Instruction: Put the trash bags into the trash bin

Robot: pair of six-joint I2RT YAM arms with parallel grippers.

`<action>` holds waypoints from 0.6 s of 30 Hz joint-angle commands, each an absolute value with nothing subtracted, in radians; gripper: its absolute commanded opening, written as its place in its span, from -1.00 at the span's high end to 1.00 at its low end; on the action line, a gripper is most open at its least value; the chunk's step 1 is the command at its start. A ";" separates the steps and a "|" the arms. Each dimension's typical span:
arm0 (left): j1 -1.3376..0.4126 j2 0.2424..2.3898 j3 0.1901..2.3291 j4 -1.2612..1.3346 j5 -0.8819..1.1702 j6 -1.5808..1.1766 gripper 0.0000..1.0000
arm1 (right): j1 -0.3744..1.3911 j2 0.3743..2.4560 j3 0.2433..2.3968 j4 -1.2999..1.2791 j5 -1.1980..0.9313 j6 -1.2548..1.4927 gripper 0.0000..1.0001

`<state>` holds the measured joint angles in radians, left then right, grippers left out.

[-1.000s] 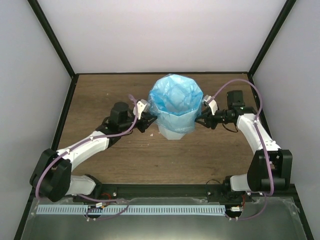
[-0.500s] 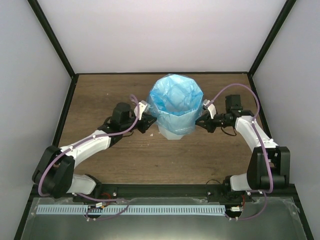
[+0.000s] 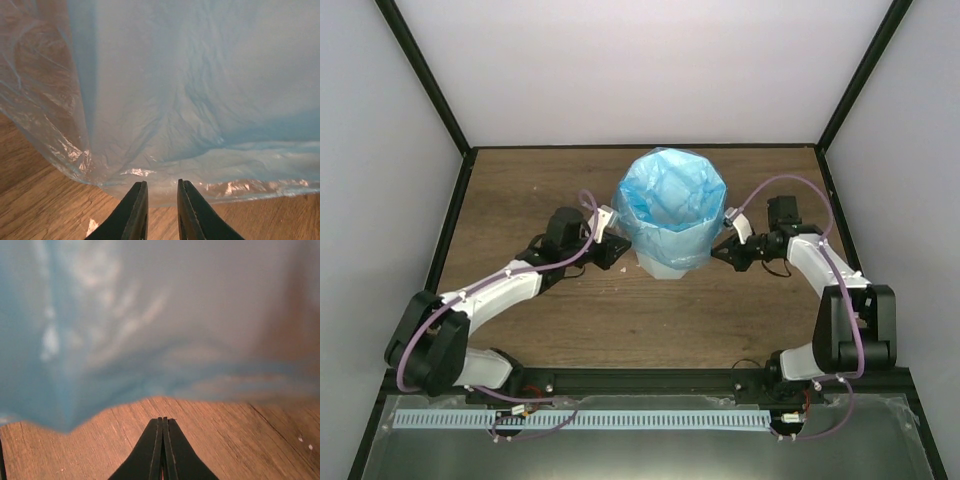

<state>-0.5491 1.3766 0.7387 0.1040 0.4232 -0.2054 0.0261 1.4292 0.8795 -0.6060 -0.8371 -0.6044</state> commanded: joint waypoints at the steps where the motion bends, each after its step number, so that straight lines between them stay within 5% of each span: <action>1: -0.552 1.302 0.752 -0.001 0.395 -0.189 0.57 | 0.013 1.362 0.874 -0.627 -0.777 -0.609 0.90; 6: -0.528 1.211 0.776 -0.172 0.290 -0.133 0.32 | -0.118 1.315 0.943 -0.745 -0.797 -0.686 0.64; 10: -0.473 1.161 0.787 -0.188 0.278 -0.176 -0.03 | -0.167 1.257 1.009 -0.843 -0.878 -0.776 0.02; 13: -0.425 1.176 0.808 -0.142 0.288 -0.238 -0.19 | -0.165 1.225 1.028 -0.840 -0.961 -0.780 -0.26; 18: -0.330 1.297 0.913 -0.050 0.342 -0.387 -0.36 | -0.136 1.279 1.097 -0.845 -1.083 -0.770 -0.38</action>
